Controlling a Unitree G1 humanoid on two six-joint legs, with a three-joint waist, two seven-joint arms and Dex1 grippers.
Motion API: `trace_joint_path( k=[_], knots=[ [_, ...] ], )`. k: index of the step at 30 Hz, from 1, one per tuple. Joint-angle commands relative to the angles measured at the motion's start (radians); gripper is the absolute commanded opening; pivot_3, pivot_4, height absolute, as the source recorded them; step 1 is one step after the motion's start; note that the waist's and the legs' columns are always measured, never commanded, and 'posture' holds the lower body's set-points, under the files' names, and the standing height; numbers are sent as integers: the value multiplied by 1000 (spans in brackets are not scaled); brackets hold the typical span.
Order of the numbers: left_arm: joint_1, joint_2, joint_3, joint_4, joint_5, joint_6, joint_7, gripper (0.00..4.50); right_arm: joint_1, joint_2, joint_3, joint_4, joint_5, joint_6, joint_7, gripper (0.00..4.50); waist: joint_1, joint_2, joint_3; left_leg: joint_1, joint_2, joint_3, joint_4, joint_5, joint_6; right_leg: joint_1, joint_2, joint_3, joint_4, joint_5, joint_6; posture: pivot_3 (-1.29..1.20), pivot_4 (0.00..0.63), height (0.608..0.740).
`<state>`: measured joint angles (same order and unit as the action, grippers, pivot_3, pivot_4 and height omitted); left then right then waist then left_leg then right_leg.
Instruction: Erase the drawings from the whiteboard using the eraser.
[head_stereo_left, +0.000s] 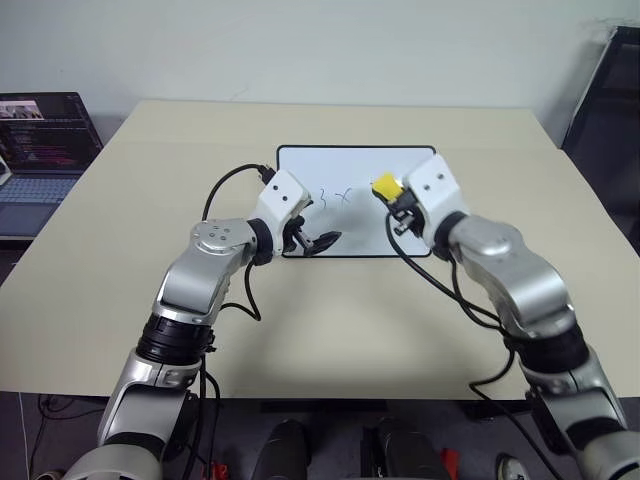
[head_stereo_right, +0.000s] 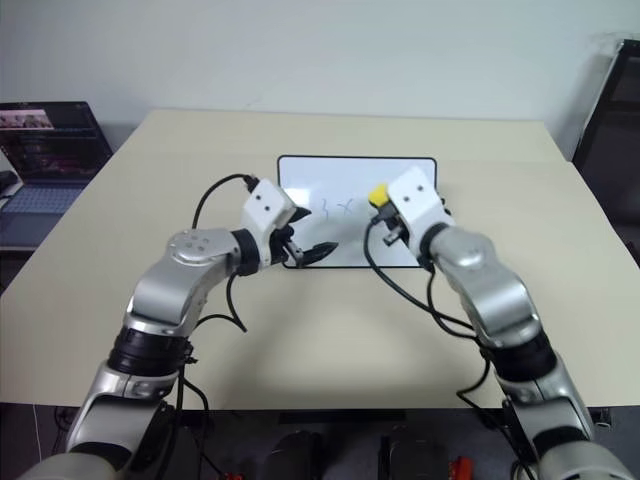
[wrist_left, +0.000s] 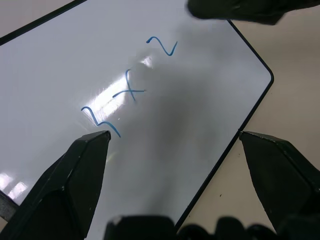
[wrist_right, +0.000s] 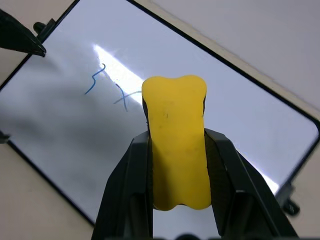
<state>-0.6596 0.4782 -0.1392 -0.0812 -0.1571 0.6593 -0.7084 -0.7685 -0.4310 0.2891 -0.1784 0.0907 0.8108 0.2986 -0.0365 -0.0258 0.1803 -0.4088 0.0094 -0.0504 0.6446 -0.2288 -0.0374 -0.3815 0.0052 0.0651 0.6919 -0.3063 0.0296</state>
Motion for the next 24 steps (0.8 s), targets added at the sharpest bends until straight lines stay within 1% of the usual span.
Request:
trace_joint_path(
  k=[1,6,13,15,19,24],
  knots=[
    [-11,14,14,-47,-9,4,-2,4500,-71,16,29,130,-60,-117,40,1069,1,0,0,0,0,0,0,0,0,0,0,0,0,0,0,0,150,740],
    [5,29,15,-43,-11,-17,-16,4500,-140,53,36,285,-109,-205,66,1069,3,0,0,-6,0,0,1,0,0,-7,-5,0,2,0,0,0,150,740],
    [29,34,10,-46,-6,-45,-22,4500,-181,92,18,448,-158,-278,69,1069,2,0,0,-7,0,1,1,0,0,-8,-5,0,4,0,0,0,150,740],
    [34,34,8,-48,-6,-47,-24,4500,-169,84,16,464,-171,-284,82,1069,2,0,0,-7,0,0,1,0,0,-8,-5,0,4,0,0,0,150,740],
    [38,36,7,-45,-6,-52,-26,4500,-103,26,20,435,-195,-269,119,1068,6,0,0,-7,-1,0,1,0,0,-8,-6,-1,4,0,0,0,150,740],
    [36,34,5,-38,-7,-57,-28,4500,-67,11,23,396,-204,-245,153,1066,4,0,0,-6,-1,0,2,0,0,-7,-6,-1,6,0,0,0,150,740]
  ],
)
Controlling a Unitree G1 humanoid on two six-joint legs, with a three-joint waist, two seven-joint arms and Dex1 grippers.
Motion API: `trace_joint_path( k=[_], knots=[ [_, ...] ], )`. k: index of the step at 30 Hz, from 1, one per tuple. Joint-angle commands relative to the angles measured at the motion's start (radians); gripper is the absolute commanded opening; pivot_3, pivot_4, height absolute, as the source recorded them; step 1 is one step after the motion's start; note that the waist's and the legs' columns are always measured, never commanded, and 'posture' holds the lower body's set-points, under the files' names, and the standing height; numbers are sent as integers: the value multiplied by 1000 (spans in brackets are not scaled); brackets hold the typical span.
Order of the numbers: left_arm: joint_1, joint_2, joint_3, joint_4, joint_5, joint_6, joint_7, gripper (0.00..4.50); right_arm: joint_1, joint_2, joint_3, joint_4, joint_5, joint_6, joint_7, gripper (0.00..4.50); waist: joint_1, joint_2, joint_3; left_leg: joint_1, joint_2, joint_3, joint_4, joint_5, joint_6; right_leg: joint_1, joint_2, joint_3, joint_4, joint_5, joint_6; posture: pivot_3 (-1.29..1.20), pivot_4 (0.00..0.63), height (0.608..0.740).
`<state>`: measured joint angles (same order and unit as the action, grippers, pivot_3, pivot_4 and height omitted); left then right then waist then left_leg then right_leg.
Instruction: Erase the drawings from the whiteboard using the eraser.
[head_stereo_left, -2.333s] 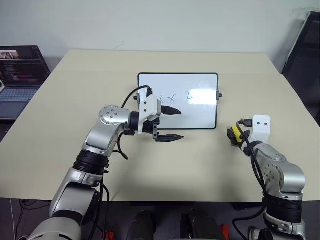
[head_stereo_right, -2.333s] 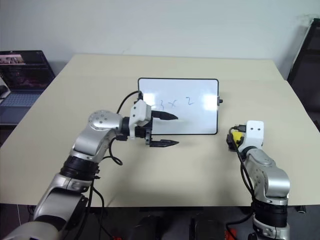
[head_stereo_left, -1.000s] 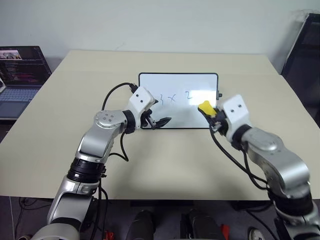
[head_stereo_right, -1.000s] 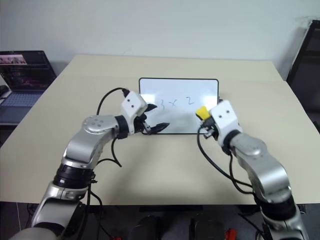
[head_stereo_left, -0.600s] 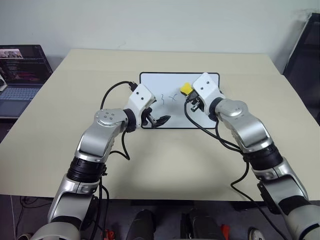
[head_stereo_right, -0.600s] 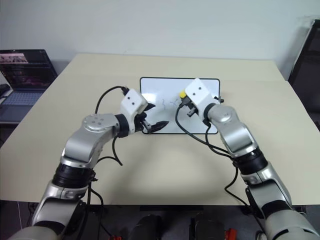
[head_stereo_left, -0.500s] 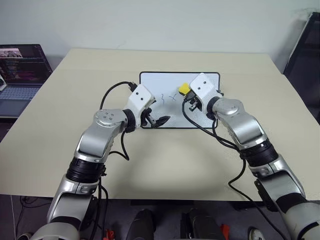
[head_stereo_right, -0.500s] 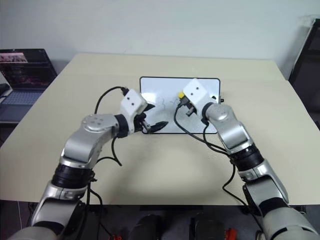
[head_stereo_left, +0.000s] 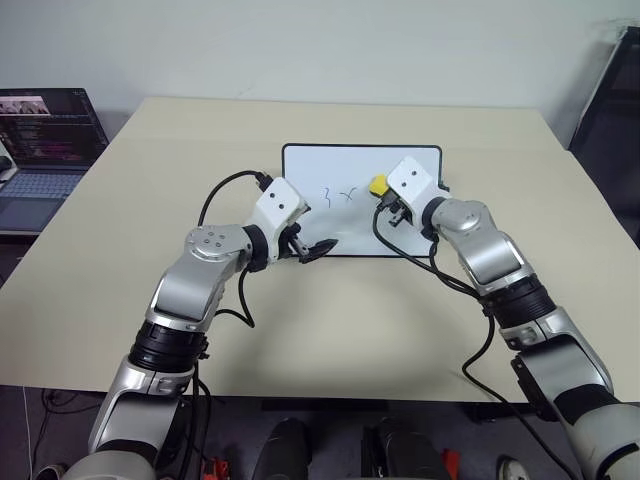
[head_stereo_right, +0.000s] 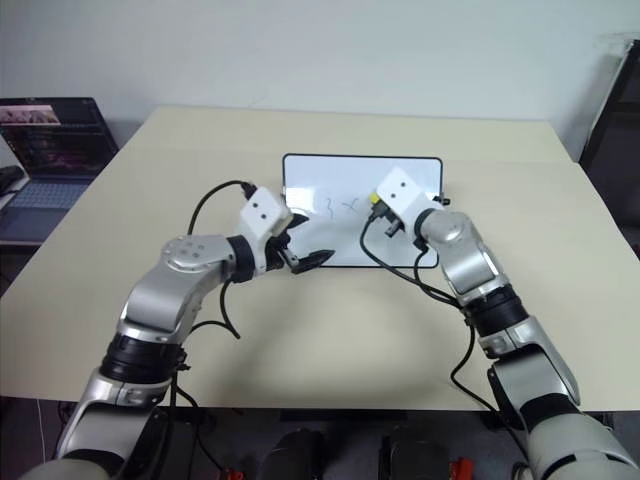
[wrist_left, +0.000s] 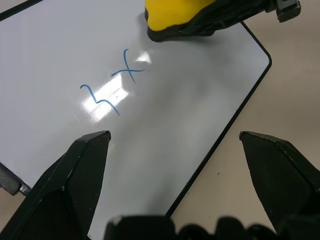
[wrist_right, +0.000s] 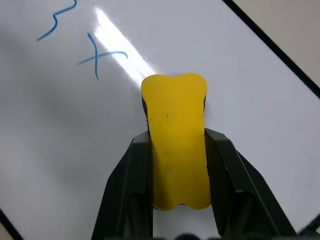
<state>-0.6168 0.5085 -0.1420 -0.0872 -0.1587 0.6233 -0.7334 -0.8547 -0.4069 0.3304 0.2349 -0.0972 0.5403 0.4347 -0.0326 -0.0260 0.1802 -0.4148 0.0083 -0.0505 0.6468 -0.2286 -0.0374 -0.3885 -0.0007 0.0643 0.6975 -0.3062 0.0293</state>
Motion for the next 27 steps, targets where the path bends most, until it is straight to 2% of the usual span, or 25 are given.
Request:
trace_joint_path(
  k=[1,7,14,19,27],
  knots=[
    [-8,1,7,-30,-5,-23,-3,4500,28,-18,-14,-24,-20,30,28,1066,0,0,0,0,0,0,0,0,0,0,0,0,1,0,0,0,150,740],
    [6,4,10,-29,-8,-32,-8,4500,56,-26,-5,-51,-30,53,76,1066,-2,0,0,1,0,0,0,0,0,1,0,0,1,0,0,0,150,740],
    [25,10,13,-33,-8,-39,-10,4500,-12,5,-63,41,-47,-1,-4,1066,-4,0,0,2,0,0,0,0,0,1,0,0,1,1,-1,0,150,740],
    [35,8,12,-35,-7,-43,-8,4500,-22,3,-68,75,-54,-18,-1,1044,-3,0,0,2,0,0,0,1,0,1,0,0,1,1,0,0,150,740],
    [44,6,9,-33,-5,-50,-7,4500,60,-54,-9,-20,-63,37,129,1038,0,0,0,2,0,0,0,1,0,2,0,0,1,1,0,0,150,740]
  ],
)
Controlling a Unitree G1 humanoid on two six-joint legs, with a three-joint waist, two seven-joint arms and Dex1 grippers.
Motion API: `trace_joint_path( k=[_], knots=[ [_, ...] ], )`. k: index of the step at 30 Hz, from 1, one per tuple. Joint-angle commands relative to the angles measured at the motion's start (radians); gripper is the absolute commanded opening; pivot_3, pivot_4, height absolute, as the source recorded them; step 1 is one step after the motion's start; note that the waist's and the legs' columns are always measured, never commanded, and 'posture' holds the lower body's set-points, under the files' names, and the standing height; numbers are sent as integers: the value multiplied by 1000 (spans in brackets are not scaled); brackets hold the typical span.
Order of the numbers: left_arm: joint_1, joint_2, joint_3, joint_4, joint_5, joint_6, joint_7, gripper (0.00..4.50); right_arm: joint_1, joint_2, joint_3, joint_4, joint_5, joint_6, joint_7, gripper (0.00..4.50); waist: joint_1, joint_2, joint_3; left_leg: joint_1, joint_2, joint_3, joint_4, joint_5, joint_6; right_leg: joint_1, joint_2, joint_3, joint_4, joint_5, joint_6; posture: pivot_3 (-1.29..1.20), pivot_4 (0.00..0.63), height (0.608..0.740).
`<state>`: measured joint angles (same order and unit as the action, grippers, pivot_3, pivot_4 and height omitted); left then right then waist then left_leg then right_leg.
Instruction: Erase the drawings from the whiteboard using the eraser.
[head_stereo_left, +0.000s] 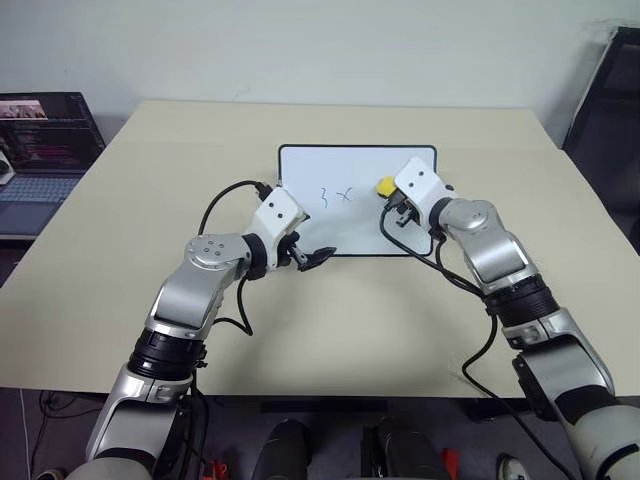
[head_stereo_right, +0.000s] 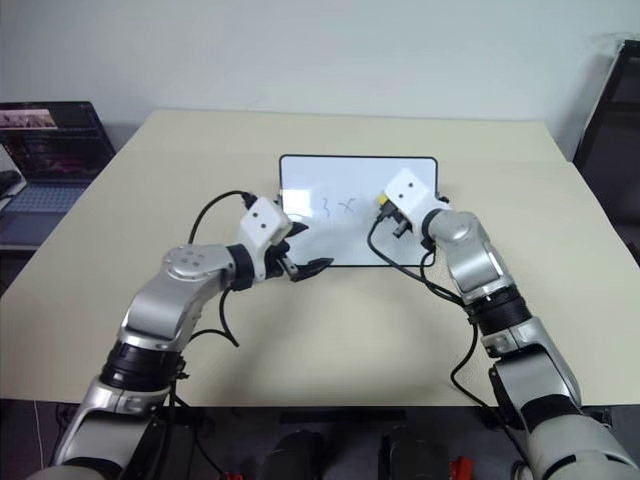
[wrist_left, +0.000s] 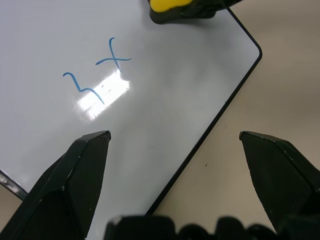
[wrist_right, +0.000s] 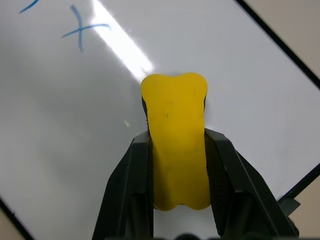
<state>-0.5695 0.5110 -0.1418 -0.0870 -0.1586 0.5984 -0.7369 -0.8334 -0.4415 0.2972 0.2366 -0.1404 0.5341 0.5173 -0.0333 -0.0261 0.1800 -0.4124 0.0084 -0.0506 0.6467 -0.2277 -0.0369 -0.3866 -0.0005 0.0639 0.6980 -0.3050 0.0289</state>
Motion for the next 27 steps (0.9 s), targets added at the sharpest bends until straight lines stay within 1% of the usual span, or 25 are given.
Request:
trace_joint_path(
  k=[1,6,8,12,18,22,25,27],
  knots=[
    [-3,4,9,-34,-5,-25,-4,4500,44,-20,22,-33,-19,50,50,1038,0,0,0,0,0,0,0,0,0,0,0,0,0,0,0,0,150,740],
    [-6,4,8,-46,-9,-13,-5,4500,44,-17,11,-58,-25,64,61,1038,-2,0,0,1,0,1,0,0,0,1,0,1,0,0,0,0,150,740],
    [-9,4,8,-50,-10,-8,-4,4500,34,-12,4,-50,-33,50,42,1038,-2,0,0,2,0,0,0,0,0,1,0,0,0,0,0,0,150,740],
    [-9,2,11,-54,-12,-4,-1,4500,-1,20,-45,-25,-27,16,-29,1038,-6,0,0,2,0,1,0,0,0,1,0,1,0,0,0,0,150,740],
    [4,-23,61,-39,-19,-5,58,4500,5,67,-118,-110,34,45,-43,1036,-6,0,0,1,0,1,-1,0,0,0,0,1,0,0,0,0,150,740],
    [57,-66,138,-73,-30,-14,149,4500,90,123,-228,-320,161,103,-37,1036,-6,0,0,-3,1,0,-2,0,0,-3,0,1,-2,0,0,0,150,740],
    [120,-112,178,-111,-45,-58,202,4500,183,116,-263,-423,178,119,-54,1036,1,0,0,-4,1,-1,-2,0,0,-3,-1,1,-3,0,0,0,150,740],
    [187,-152,197,-135,-54,-81,238,4500,290,119,-271,-497,191,86,-61,1036,4,0,0,-4,1,-1,-2,0,0,-2,-1,1,-4,0,0,0,150,740]
  ],
)
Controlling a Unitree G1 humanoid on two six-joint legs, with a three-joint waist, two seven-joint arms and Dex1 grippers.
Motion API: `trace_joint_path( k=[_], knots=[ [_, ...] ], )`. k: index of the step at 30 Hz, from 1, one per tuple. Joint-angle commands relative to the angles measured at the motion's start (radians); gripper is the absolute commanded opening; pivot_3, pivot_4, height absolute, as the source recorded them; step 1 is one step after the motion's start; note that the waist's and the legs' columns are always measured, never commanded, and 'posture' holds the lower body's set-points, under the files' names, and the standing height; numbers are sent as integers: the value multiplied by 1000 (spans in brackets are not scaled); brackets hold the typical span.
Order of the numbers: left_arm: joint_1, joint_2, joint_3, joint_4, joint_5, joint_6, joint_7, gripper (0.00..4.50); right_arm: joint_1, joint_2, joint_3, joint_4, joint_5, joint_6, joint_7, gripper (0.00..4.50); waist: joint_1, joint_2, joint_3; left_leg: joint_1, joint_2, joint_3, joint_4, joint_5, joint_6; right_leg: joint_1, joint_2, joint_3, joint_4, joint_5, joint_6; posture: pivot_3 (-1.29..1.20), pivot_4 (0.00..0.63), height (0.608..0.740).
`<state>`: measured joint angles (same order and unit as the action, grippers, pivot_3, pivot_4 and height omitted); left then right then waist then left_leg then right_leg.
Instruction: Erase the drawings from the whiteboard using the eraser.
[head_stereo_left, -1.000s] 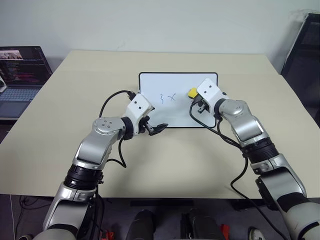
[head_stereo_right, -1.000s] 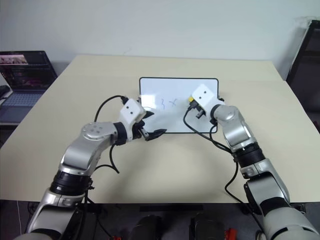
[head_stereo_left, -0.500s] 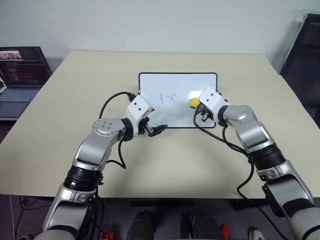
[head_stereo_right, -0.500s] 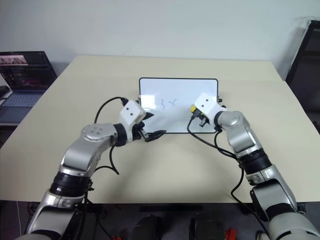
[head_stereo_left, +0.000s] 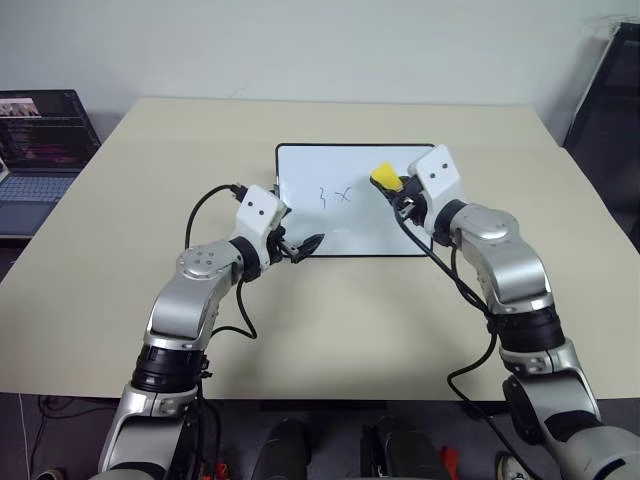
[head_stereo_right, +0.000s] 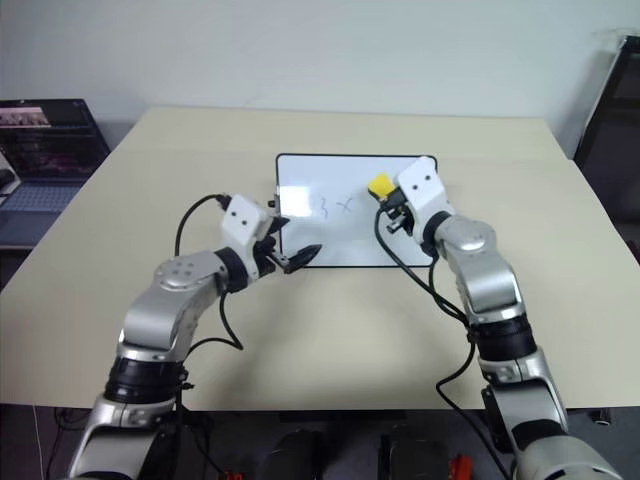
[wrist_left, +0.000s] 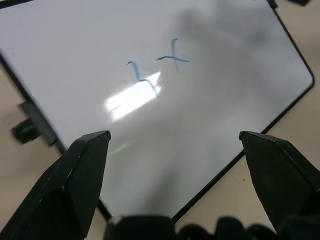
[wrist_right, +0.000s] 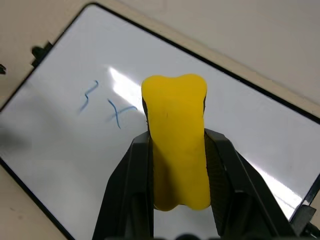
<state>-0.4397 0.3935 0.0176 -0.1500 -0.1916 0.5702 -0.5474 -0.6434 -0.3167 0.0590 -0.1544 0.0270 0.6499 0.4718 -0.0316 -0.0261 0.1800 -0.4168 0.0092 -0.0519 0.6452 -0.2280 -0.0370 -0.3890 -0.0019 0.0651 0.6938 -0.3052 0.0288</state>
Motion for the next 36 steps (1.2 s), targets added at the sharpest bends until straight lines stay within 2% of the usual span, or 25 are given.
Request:
trace_joint_path(
  k=[1,7,13,17,23,28,36],
  knots=[
    [78,-43,39,-80,-17,-60,60,4500,134,-3,-32,-133,28,-41,-17,1036,4,0,0,0,0,-1,0,0,0,1,-1,0,-1,0,0,0,150,740],
    [130,-74,54,-131,-3,-56,144,4500,287,39,-34,-202,39,-227,-57,1035,0,0,0,2,-1,-1,1,0,0,1,0,1,3,0,0,0,150,740],
    [147,-69,45,-152,11,-47,193,4500,377,40,-16,-216,38,-302,-63,1035,-2,0,0,3,-1,1,1,0,0,2,1,0,3,0,0,0,150,740],
    [134,-50,45,-139,21,-62,193,4500,386,21,17,-193,27,-325,-41,1035,-1,0,0,3,-1,1,1,0,0,2,1,0,3,0,0,0,150,740],
    [101,-18,54,-101,28,-62,190,4500,274,2,85,-152,-8,-262,-26,1030,-2,0,0,4,-1,1,1,0,0,2,1,-1,3,0,0,0,150,740],
    [51,10,40,-72,40,-49,188,4500,26,25,136,-16,-88,-181,-65,1017,-3,0,0,4,-1,1,1,0,0,2,1,-1,3,0,0,0,150,740],
    [-37,28,17,-72,19,29,141,4500,-184,45,253,220,-183,-203,-37,1017,0,0,0,2,-1,0,0,0,0,0,0,-2,2,0,0,0,150,740]
  ],
)
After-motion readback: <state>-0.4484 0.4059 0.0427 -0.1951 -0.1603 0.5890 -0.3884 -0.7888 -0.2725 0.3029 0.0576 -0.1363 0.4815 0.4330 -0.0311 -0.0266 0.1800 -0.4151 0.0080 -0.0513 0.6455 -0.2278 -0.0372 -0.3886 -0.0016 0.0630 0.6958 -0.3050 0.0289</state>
